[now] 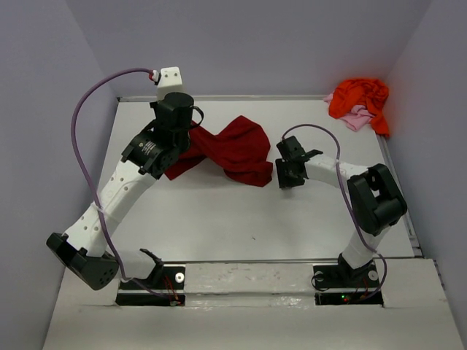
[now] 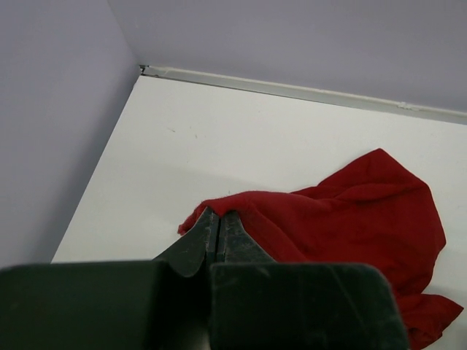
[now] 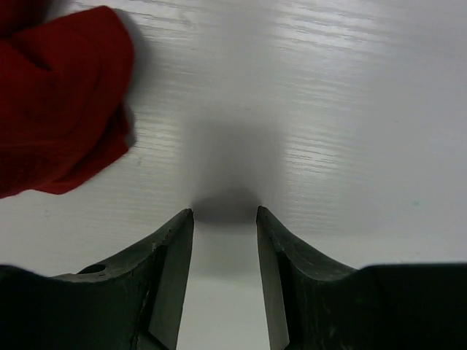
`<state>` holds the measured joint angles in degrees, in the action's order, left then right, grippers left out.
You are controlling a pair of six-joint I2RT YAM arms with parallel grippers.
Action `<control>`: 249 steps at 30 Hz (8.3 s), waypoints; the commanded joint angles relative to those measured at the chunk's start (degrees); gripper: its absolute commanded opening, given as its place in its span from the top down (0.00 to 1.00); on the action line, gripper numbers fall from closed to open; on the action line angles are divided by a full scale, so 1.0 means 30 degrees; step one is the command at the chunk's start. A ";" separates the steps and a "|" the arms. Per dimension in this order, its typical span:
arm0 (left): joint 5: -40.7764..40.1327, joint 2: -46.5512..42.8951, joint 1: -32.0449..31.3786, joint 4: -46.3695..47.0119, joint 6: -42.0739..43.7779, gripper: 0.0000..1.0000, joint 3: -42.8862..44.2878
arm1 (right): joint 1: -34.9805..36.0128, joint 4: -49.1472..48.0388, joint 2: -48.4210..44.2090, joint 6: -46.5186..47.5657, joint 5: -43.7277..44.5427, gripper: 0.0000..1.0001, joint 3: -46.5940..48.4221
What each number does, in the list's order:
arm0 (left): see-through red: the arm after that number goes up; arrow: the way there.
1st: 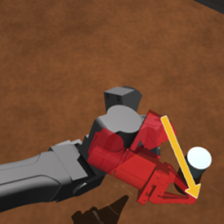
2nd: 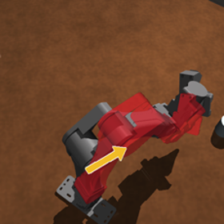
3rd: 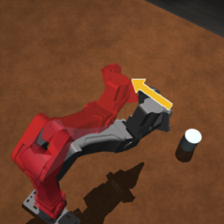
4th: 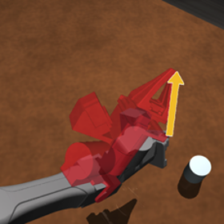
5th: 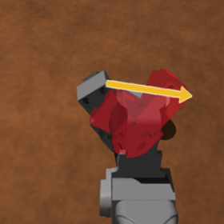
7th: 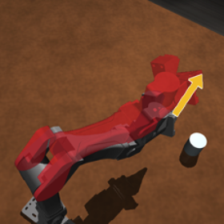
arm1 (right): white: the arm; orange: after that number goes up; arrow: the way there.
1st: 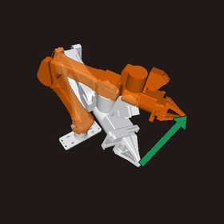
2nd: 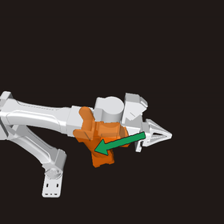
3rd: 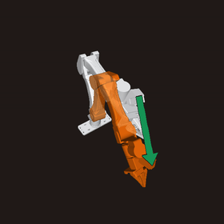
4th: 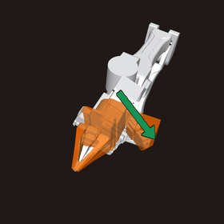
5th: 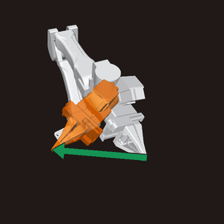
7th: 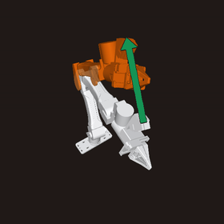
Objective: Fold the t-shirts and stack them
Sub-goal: Flatten the tshirt out
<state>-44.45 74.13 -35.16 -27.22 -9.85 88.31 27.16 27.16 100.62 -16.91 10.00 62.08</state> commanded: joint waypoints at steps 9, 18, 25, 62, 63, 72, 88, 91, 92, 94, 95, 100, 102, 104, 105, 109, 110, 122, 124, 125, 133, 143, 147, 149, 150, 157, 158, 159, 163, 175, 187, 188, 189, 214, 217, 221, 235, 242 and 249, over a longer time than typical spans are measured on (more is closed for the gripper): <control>-0.0185 -0.0802 0.0117 0.0841 0.0411 1.00 -0.0198 | 0.0528 -0.3016 0.0207 -0.0663 -0.2394 0.55 0.0399; 0.0196 -0.0920 0.0117 0.0900 0.0352 1.00 -0.0667 | 0.0703 -0.5652 0.1938 -0.1483 -0.4855 0.55 0.0106; 0.0372 -0.0891 0.0117 0.0930 0.0440 1.00 -0.0727 | 0.0909 -0.6794 0.2349 -0.2215 -0.6437 0.55 -0.0040; 0.0782 -0.2091 0.0117 0.0930 0.0558 1.00 -0.1020 | 0.1260 0.0171 -0.7051 0.0155 0.0175 1.00 0.4410; 0.0753 -0.2121 0.0117 0.0930 0.0558 1.00 -0.1020 | 0.1260 0.0408 -0.7200 0.0389 0.0675 1.00 0.4703; 0.0694 -0.2648 0.0146 0.1047 0.0646 1.00 -0.1399 | 0.1260 0.1845 -0.7495 0.1505 0.3435 1.00 0.5323; 0.1105 -0.2443 0.0147 0.1398 0.0733 1.00 -0.2045 | 0.1260 0.2256 -0.2986 0.2646 0.5042 1.00 0.5085; 0.1163 -0.2502 0.0117 0.1719 0.0850 1.00 -0.2366 | 0.1260 0.2577 -0.1496 0.2823 0.5687 1.00 0.5641; 0.1192 -0.2531 0.0117 0.1779 0.0822 1.00 -0.2454 | 0.1260 0.2781 -0.1170 0.2765 0.5835 1.00 0.5788; 0.1250 -0.2415 0.0088 0.1751 0.0851 1.00 -0.2485 | 0.1260 0.2813 -0.0551 0.2706 0.5838 1.00 0.6169; 0.1425 -0.2298 0.0117 0.1750 0.0793 1.00 -0.2514 | 0.1260 0.2784 0.0000 0.2706 0.5605 1.00 0.6286; 0.1631 -0.2034 0.0088 0.1662 0.0734 1.00 -0.2164 | 0.1260 0.2637 0.2491 0.2706 0.4988 1.00 0.7253; 0.1690 -0.2062 0.0088 0.1633 0.0792 1.00 -0.2104 | 0.1260 0.2491 0.3718 0.2764 0.4900 1.00 0.7692; 0.1719 -0.2063 0.0059 0.1662 0.0821 1.00 -0.2104 | 0.1260 0.2520 0.4426 0.2677 0.4609 1.00 0.8308; 0.1778 -0.2092 0.0059 0.1662 0.0792 1.00 -0.2133 | 0.1260 0.2491 0.4893 0.2734 0.4287 0.97 0.8483; 0.1778 -0.2268 0.0001 0.1720 0.0880 1.00 -0.2395 | 0.1260 0.2345 0.4900 0.2328 0.4279 0.56 0.8632; 0.1778 -0.2355 0.0000 0.1750 0.0851 1.00 -0.2426 | 0.1260 0.2112 0.4695 0.2296 0.4284 0.53 0.8283; 0.1983 -0.2296 -0.0234 0.1779 0.0909 1.00 -0.2513 | 0.1260 0.0383 0.3255 0.1329 0.6688 0.39 0.6170; 0.1925 -0.2414 -0.0234 0.1809 0.0909 1.00 -0.2630 | 0.1260 0.0265 0.3460 0.0980 0.6018 0.39 0.6083; 0.1867 -0.2443 -0.0263 0.1838 0.0909 1.00 -0.2660 | 0.1260 0.0119 0.3520 0.0890 0.5694 0.39 0.5879; 0.1895 -0.2825 -0.0351 0.1838 0.0968 1.00 -0.2836 | 0.1260 -0.1259 0.4602 0.0479 0.3497 0.43 0.5555; 0.1633 -0.2883 -0.0498 0.1896 0.1085 1.00 -0.2836 | 0.1260 -0.1582 0.4929 0.0479 0.3317 1.00 0.4941; 0.1486 -0.2883 -0.0498 0.2013 0.1056 1.00 -0.3128 | 0.1260 -0.1144 0.3321 0.0918 0.3698 1.00 0.4881; 0.1223 -0.2912 -0.0498 0.2014 0.0997 1.00 -0.3217 | 0.1260 -0.0676 0.1623 0.1239 0.4047 1.00 0.5172; 0.1164 -0.3028 -0.0498 0.2130 0.1055 1.00 -0.3217 | 0.1260 -0.0064 0.0312 0.1560 0.4340 1.00 0.5667; 0.0547 -0.4083 -0.0498 0.1840 0.1261 1.00 -0.2312 | 0.1260 0.2693 -0.4969 0.2383 0.4987 1.00 0.8655; 0.0606 -0.4200 -0.0498 0.1751 0.1203 1.00 -0.2106 | 0.1260 0.2899 -0.5613 0.2412 0.4987 1.00 0.8922; 0.0635 -0.4404 -0.0498 0.1634 0.1202 1.00 -0.1959 | 0.1260 0.3278 -0.6693 0.2471 0.4900 1.00 0.9156; 0.1220 -0.4933 -0.0498 0.1311 0.1144 1.00 -0.1401 | 0.1260 0.4480 -0.8751 0.2530 0.4782 1.00 1.0212; 0.2567 -0.8387 -0.0527 0.0167 0.1027 1.00 -0.0581 | 0.1260 0.7177 -1.3117 0.2530 0.6744 1.00 1.1001; 0.6875 -1.0764 -0.0498 0.0167 -0.0380 1.00 0.0328 | 0.1260 0.8143 -1.5232 0.4287 0.5984 1.00 1.6242; 0.6876 -1.0764 -0.0498 0.0197 -0.0293 1.00 0.0647 | 0.1260 0.8319 -1.4823 0.4433 0.5954 1.00 1.7090; 0.6847 -1.0532 -0.0498 0.0226 -0.0118 1.00 0.0882 | 0.1260 0.8901 -1.4239 0.4753 0.5867 1.00 1.9186; 0.5556 0.0313 0.4542 0.8109 0.1348 1.00 0.0561 | -0.3398 0.2312 0.2295 0.4728 0.2706 1.00 2.3922; 0.5793 -0.1355 0.4308 0.8049 0.1495 1.00 0.0387 | -0.3398 0.2315 0.0744 0.4581 0.2264 1.00 2.3517; 0.5820 -0.4834 0.3460 0.7554 0.1643 1.00 -0.0809 | -0.3398 0.1760 -0.4079 0.3939 0.1270 1.00 1.9371; 0.8833 -1.4865 0.2900 0.3011 -0.1726 1.00 -0.6678 | -0.3398 0.5035 -1.8861 0.1270 -0.2980 1.00 0.8742; 1.0451 -1.1853 0.3956 0.1635 -0.1407 1.00 0.0604 | -0.3398 0.6972 -1.5001 0.1797 -0.2484 1.00 1.7836; 0.7820 -0.5914 0.2550 0.1750 -0.0092 1.00 0.6498 | -0.3398 0.7826 -0.7326 0.2265 -0.1636 1.00 2.7836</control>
<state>-17.26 48.01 -26.06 -24.03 -13.56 101.93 16.95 50.78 70.83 -11.46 3.44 137.12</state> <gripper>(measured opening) 0.022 0.022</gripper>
